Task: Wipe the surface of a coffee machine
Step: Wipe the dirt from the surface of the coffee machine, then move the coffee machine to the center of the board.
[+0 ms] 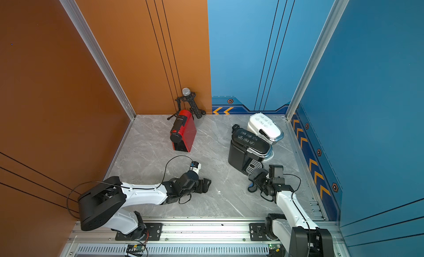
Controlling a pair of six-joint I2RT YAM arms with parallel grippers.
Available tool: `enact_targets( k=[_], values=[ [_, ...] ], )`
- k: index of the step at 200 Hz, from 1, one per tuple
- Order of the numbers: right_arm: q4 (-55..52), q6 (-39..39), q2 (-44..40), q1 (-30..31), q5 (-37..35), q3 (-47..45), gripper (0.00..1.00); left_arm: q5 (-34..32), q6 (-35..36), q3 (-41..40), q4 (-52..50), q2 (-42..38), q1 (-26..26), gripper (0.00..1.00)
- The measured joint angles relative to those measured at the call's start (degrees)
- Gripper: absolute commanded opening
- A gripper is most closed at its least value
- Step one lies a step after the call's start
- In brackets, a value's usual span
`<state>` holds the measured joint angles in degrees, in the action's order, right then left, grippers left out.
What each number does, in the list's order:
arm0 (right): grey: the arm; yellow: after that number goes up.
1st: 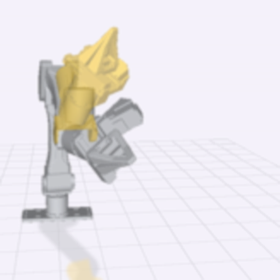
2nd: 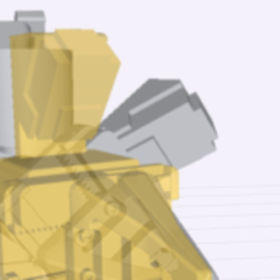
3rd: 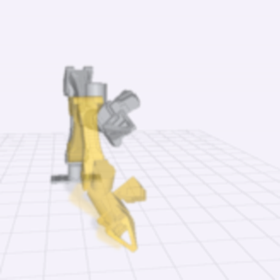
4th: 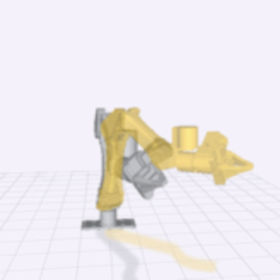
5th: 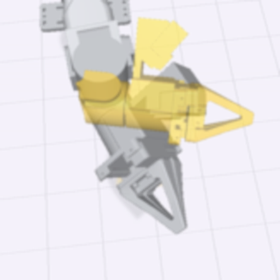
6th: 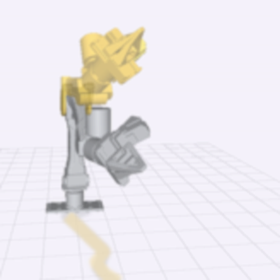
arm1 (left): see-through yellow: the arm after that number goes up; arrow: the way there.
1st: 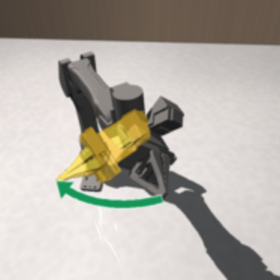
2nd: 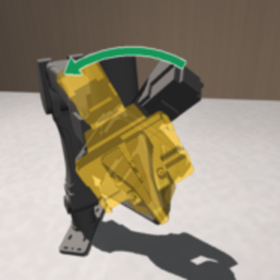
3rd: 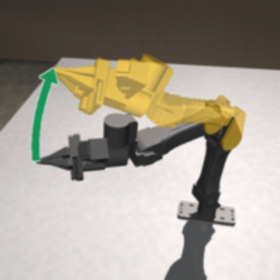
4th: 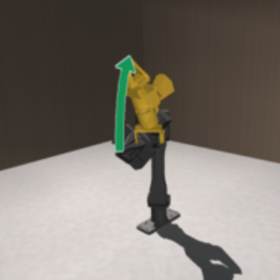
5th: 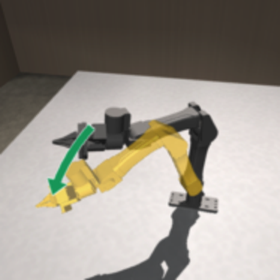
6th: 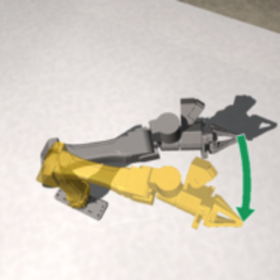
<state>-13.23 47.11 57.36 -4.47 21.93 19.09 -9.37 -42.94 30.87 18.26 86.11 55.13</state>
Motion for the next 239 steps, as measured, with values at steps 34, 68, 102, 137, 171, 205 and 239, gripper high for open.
enact_targets(
  k=[34,68,102,137,171,205,239],
  values=[
    [-4.24,-3.21,-3.76,-7.61,-0.13,1.81,0.06,0.24,0.00,0.00,0.00,0.00,-0.04,0.82],
    [-6.80,-4.24,-5.92,-14.36,-3.82,4.72,0.05,0.70,0.00,0.11,0.04,0.37,-0.04,0.82],
    [-2.19,-5.27,6.16,-14.75,-4.52,7.93,0.06,0.92,0.00,0.42,0.20,0.39,-0.07,0.82],
    [6.25,-5.40,19.23,-12.00,-3.82,11.21,0.06,1.05,0.00,0.42,0.20,0.26,-0.11,0.82],
    [11.50,-5.81,25.16,-5.84,-6.08,14.25,0.07,1.05,0.00,0.28,0.20,-1.11,-0.72,0.82],
    [16.09,-4.92,24.02,-0.17,-9.18,11.28,0.06,1.03,-0.02,-0.42,0.35,-2.40,-1.07,0.82],
    [17.49,-1.64,18.56,7.65,-12.70,6.40,0.06,1.03,-0.04,-0.98,0.33,-2.73,-1.25,0.82]
  ],
)
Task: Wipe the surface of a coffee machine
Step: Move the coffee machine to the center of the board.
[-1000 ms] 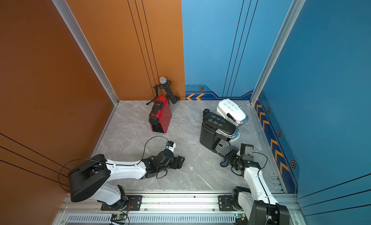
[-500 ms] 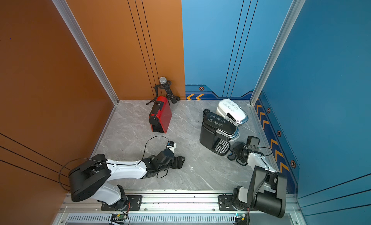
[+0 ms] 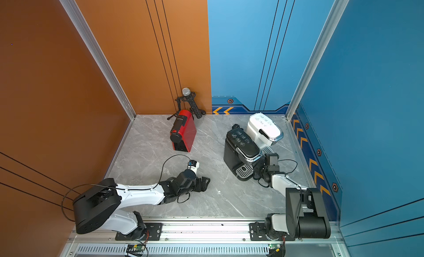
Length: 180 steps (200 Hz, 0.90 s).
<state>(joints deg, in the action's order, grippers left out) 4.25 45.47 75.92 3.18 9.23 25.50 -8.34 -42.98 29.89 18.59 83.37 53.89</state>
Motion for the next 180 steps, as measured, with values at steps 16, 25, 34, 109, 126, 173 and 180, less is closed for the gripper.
enact_targets(
  k=[16,25,34,109,126,173,180],
  values=[
    [0.52,2.62,-0.70,5.70,-1.03,-0.76,0.07,0.02,0.00,0.00,0.02,0.13,0.00,0.82],
    [1.40,4.04,-0.31,8.57,-1.33,-0.81,0.07,0.04,0.00,0.09,0.00,0.48,0.00,0.82],
    [2.71,5.40,0.94,11.28,-1.70,-0.50,0.07,0.07,0.02,0.24,0.00,1.03,0.00,0.82],
    [8.59,7.10,21.16,17.25,-0.35,16.44,0.07,0.48,-0.57,0.90,-0.02,2.27,0.17,0.82],
    [8.04,6.64,24.94,17.73,0.13,21.05,0.07,0.50,-0.59,1.79,-0.02,3.48,0.09,0.82],
    [2.45,3.08,34.91,18.14,2.12,35.52,0.07,2.03,-0.39,6.51,0.04,6.34,-1.90,0.82],
    [1.29,2.29,36.22,18.14,2.32,37.73,0.07,2.32,-0.37,6.82,0.04,6.38,-2.08,0.82]
  ],
)
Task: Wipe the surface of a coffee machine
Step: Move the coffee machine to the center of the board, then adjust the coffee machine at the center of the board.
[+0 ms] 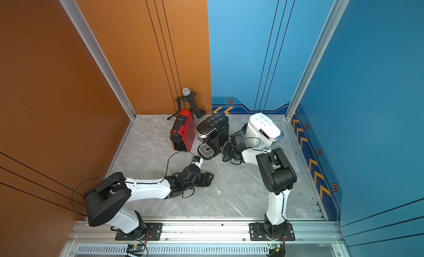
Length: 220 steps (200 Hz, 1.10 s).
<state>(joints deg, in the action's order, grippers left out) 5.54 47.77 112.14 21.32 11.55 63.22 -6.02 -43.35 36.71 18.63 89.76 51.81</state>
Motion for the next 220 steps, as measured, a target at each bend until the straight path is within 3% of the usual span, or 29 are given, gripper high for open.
enact_targets(
  k=[77,112,139,180,197,220],
  values=[
    [-12.98,-7.04,12.04,-0.42,1.14,21.73,0.07,0.57,-0.04,-0.94,-0.09,-0.79,-0.02,0.81],
    [-15.45,-9.92,11.65,-0.42,1.18,22.75,0.07,0.50,-0.04,-1.29,-0.04,-2.62,0.09,0.81],
    [-19.43,-12.48,2.21,-0.02,0.02,16.26,0.07,0.11,-0.04,-1.88,-0.04,-3.78,0.83,0.80],
    [-26.97,-16.72,-22.29,-1.57,-2.47,13.27,0.08,0.00,0.02,-0.31,-0.20,-1.88,3.19,0.80],
    [-30.05,-18.29,-30.99,-5.33,-3.04,15.10,0.08,0.00,0.07,2.12,-0.28,0.42,4.17,0.80],
    [-32.94,-19.74,-36.44,-13.25,-3.52,18.80,0.08,0.00,0.42,6.12,-0.26,3.67,5.60,0.79]
  ],
)
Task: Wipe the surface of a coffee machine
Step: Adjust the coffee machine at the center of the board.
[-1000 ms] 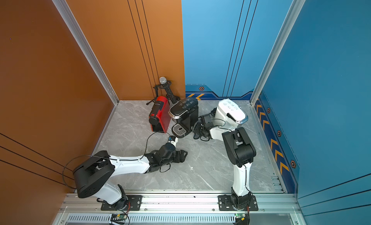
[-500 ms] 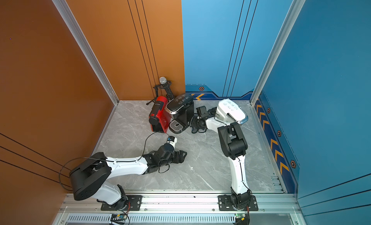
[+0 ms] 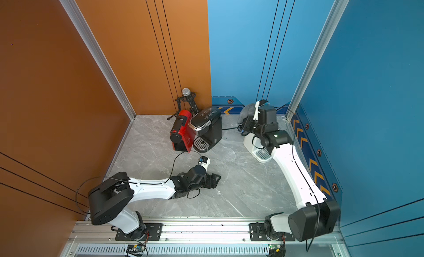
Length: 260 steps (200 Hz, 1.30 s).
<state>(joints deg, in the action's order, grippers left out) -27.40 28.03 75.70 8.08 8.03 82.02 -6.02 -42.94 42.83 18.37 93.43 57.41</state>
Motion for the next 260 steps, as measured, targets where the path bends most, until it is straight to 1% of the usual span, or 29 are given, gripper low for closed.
enact_targets(
  k=[20,44,65,99,124,139,152,171,196,228,260],
  values=[
    [-1.81,-0.42,-0.68,-8.17,0.09,2.08,0.08,-0.15,0.00,3.93,-0.74,2.78,1.60,0.79],
    [-3.72,-0.66,3.10,-16.61,0.07,3.98,0.08,-2.01,0.02,10.03,-4.66,5.55,3.52,0.80],
    [-4.50,-0.66,9.40,-21.31,-0.46,6.36,0.08,-4.17,0.00,16.98,-9.46,7.91,4.55,0.81],
    [-5.62,-0.61,21.11,-25.99,0.79,12.37,0.08,-6.49,0.24,29.27,-17.46,12.68,4.57,0.82],
    [-7.50,-1.03,30.14,-27.61,4.00,20.06,0.08,-7.08,0.68,35.06,-20.61,16.02,4.07,0.82],
    [-9.31,-2.27,35.06,-27.17,4.70,25.40,0.08,-6.99,0.63,38.14,-22.34,18.14,3.30,0.82],
    [-10.16,-3.15,37.86,-26.43,5.14,27.63,0.08,-6.56,0.61,40.87,-23.39,20.33,2.08,0.82],
    [-11.28,-4.02,40.46,-25.83,5.84,27.98,0.08,-5.81,0.44,44.04,-24.59,22.75,0.04,0.81],
    [-12.55,-4.55,43.93,-26.49,6.27,27.96,0.08,-5.29,0.44,45.48,-25.57,23.71,-1.64,0.81],
    [-12.68,-4.72,48.76,-27.39,7.02,27.91,0.08,-3.69,-0.09,46.27,-25.88,24.52,-1.79,0.81],
    [-12.66,-4.96,52.74,-26.34,7.10,27.63,0.08,-2.43,-0.48,46.27,-25.99,25.64,-1.79,0.81]
  ],
)
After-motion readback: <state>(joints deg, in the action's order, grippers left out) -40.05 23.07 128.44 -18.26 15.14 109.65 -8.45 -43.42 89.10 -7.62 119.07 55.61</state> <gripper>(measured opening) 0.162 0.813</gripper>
